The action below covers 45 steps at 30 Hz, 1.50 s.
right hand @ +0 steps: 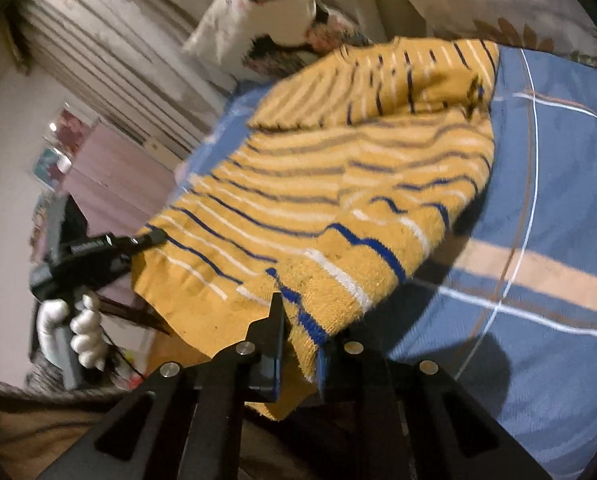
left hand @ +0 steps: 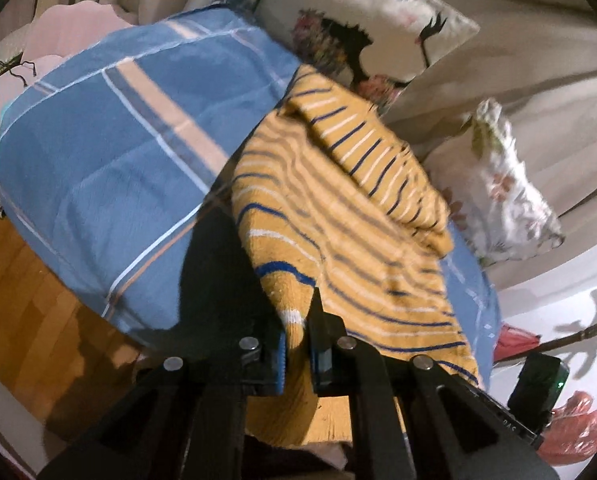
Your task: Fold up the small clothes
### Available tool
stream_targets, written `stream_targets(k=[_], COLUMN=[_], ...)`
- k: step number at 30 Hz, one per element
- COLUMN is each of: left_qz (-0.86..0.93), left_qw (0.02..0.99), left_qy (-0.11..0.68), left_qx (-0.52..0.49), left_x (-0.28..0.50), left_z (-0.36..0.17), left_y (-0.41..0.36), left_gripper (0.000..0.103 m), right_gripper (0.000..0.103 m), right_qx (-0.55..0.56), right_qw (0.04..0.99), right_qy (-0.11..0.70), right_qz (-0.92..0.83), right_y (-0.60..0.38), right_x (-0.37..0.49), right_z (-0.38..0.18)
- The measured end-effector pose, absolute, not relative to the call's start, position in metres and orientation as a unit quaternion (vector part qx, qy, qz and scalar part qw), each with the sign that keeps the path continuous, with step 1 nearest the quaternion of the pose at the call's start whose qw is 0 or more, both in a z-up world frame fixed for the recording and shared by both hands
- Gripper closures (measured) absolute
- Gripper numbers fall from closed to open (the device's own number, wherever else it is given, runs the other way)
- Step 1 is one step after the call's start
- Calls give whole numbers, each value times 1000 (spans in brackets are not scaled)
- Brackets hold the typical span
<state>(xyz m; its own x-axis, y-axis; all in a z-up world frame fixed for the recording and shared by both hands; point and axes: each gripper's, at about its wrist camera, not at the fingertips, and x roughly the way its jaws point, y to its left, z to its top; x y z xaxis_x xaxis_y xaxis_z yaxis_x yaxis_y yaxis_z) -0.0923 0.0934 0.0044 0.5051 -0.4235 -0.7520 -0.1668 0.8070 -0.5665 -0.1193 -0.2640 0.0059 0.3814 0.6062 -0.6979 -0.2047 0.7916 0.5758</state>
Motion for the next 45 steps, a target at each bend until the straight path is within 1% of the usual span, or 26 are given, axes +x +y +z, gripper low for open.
stream_targets(k=[5,7,15,21,25,29,30,31,32,34,35,36,39,40,42,45], left_qz=[-79,-80,-94,-99,-93,-104,-106,-111,-120,-125,-126,-125,-109,-104,-98,-96], left_qw=[815,815,824,819,816,810,810,808,804,806,807,809,820,824,828,836], left_qy=[479,473,470,480,493,502,501,500,496,488,485,482,479,480,480,487], left_qx=[-317,-325,-301,-299,-287,-284,-287,-292,-303,-312,-313,-311,-293,-284,-271,-235], left_x=[-62,-42,55,131,181,219,226,231,235,241,242,245,247,247,245,237], left_z=[17,21,27,16,-3,-13,-13,-13,-12,-9,-7,-4,6,9,15,20], left_y=[97,99,86,77,67,58,56,56,57,59,62,63,68,69,71,66], left_gripper=[95,95,95,95,95,94,93,92,90,87,86,85,81,79,72,71], right_gripper=[90,90,90,90,90,84,77,68,63,49,46,44,44,44,44,44], right_qx=[254,272,320,363,407,466,484,500,512,524,529,531,512,494,430,354], right_qw=[798,795,800,798,783,761,754,747,744,746,748,751,768,778,809,836], right_qy=[481,479,461,448,448,439,434,430,423,406,396,388,381,387,400,418], right_qz=[259,253,212,172,145,107,99,89,78,63,57,51,41,39,34,40], right_y=[-276,-282,-298,-318,-336,-356,-361,-366,-370,-378,-381,-385,-394,-393,-386,-370], right_x=[-90,-74,3,71,117,151,156,161,164,170,172,174,179,180,178,170], right_z=[18,20,30,26,2,-30,-37,-43,-48,-51,-50,-49,-36,-29,-11,2])
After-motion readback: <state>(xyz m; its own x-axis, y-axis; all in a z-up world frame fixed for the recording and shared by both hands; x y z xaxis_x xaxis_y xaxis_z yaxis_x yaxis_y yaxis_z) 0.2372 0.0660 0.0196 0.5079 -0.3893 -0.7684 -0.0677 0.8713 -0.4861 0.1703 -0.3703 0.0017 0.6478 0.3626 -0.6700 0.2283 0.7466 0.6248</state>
